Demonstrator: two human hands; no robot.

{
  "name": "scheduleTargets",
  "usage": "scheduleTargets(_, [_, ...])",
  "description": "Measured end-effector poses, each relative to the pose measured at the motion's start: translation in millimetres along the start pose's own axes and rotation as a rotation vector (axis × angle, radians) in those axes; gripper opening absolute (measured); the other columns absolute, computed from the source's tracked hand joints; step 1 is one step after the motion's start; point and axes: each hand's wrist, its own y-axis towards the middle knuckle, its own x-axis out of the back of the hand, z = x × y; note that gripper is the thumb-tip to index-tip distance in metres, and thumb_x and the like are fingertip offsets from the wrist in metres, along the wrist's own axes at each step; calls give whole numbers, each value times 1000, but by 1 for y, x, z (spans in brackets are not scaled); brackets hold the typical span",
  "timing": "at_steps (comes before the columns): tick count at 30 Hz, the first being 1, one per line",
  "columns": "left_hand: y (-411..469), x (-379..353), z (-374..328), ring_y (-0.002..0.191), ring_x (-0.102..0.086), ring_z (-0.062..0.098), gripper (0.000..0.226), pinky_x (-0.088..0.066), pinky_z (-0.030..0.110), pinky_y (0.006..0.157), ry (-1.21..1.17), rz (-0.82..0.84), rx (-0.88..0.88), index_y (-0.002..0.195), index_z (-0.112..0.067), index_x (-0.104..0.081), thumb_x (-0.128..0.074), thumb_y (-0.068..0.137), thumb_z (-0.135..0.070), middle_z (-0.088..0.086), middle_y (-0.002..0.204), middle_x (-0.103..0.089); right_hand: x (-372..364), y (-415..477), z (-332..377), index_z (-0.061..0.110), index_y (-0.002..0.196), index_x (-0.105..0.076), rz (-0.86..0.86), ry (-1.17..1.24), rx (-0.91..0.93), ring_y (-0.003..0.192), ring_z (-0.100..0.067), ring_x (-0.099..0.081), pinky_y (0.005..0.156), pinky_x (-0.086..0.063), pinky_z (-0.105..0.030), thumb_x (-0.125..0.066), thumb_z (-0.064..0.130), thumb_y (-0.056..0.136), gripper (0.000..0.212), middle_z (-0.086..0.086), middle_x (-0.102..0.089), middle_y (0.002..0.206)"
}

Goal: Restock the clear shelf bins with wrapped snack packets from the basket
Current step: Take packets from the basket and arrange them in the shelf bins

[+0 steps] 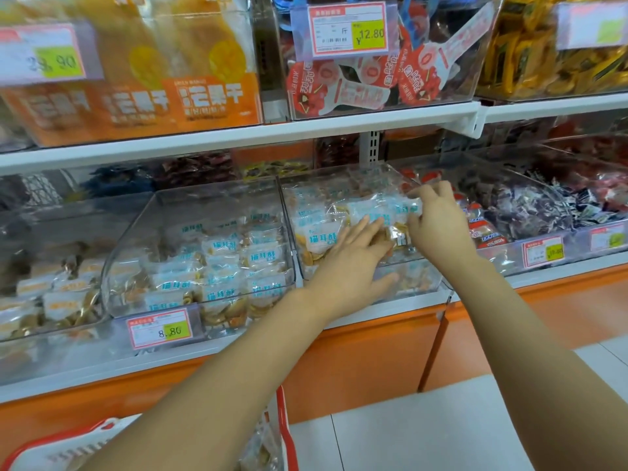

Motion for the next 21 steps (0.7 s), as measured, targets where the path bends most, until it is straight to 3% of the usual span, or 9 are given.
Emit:
scheduleTargets(3, [-37, 5, -6, 131, -37, 15, 36, -26, 28, 111, -207, -172, 12, 124, -16, -59, -50, 96, -38, 0, 137, -47, 15, -18, 23, 8, 89, -54, -133, 26, 124, 70, -22, -51, 64, -39, -33, -51, 27, 98, 21, -7, -56, 87])
scheduleTargets(5, [-72, 6, -6, 82, -52, 10, 32, -46, 30, 79, -300, -280, 70, 83, -16, -63, -49, 93, -43, -4, 88, -60, 21, -36, 45, 11, 74, -49, -124, 69, 274, 57, -22, -46, 53, -35, -34, -49, 33, 98, 34, -1, -48, 61])
scheduleTargets(7, [-111, 4, 0, 58, -42, 11, 43, -38, 29, 57, -307, -314, 155, 57, -19, -45, -45, 90, -47, -5, 56, -44, 20, -57, 71, 12, 66, -46, -16, 89, 426, 50, -23, -42, 48, -31, -33, -46, 37, 96, 39, 2, -41, 52])
scheduleTargets(9, [-154, 0, 11, 49, -34, 12, 49, -27, 26, 51, -306, -304, 275, 52, -23, -31, -50, 91, -44, -5, 47, -30, 8, -81, 97, 13, 68, -45, 166, 64, 550, 51, -23, -40, 46, -25, -31, -44, 41, 97, 40, 3, -38, 51])
scheduleTargets(12, [-225, -15, 39, 45, -28, 9, 54, -21, 23, 49, -380, -240, 511, 50, -22, -29, -57, 94, -37, -6, 43, -26, -25, -125, 128, 17, 85, -53, 467, -26, 649, 65, -23, -48, 55, -31, -32, -43, 41, 100, 30, -3, -54, 69])
scheduleTargets(14, [-270, -28, 59, 47, -33, 7, 49, -26, 23, 51, -376, -131, 674, 52, -15, -40, -56, 94, -35, -8, 47, -34, -56, -158, 138, 17, 87, -49, 664, -121, 666, 75, -18, -47, 65, -36, -31, -41, 41, 100, 28, -2, -56, 85])
scheduleTargets(17, [-325, -48, 83, 61, -52, 16, 33, -36, 26, 58, -361, 32, 876, 68, -10, -55, -55, 95, -28, 1, 63, -52, -109, -210, 131, 12, 112, -57, 899, -163, 517, 104, -23, -55, 88, -48, -37, -46, 40, 97, 34, -8, -58, 120])
scheduleTargets(19, [-355, -65, 98, 76, -59, 16, 20, -41, 24, 63, -344, 144, 980, 85, -11, -63, -54, 95, -26, -1, 80, -61, -132, -242, 116, 11, 140, -40, 995, -201, 425, 139, -27, -30, 112, -33, -42, -48, 39, 97, 53, -9, -30, 152])
scheduleTargets(21, [-378, -83, 108, 90, -61, 15, 15, -46, 22, 70, -328, 235, 1055, 100, -17, -64, -56, 93, -27, -2, 99, -63, -140, -264, 102, 9, 152, -13, 1055, -244, 413, 148, -24, 2, 118, -16, -41, -43, 40, 99, 69, -5, 6, 161])
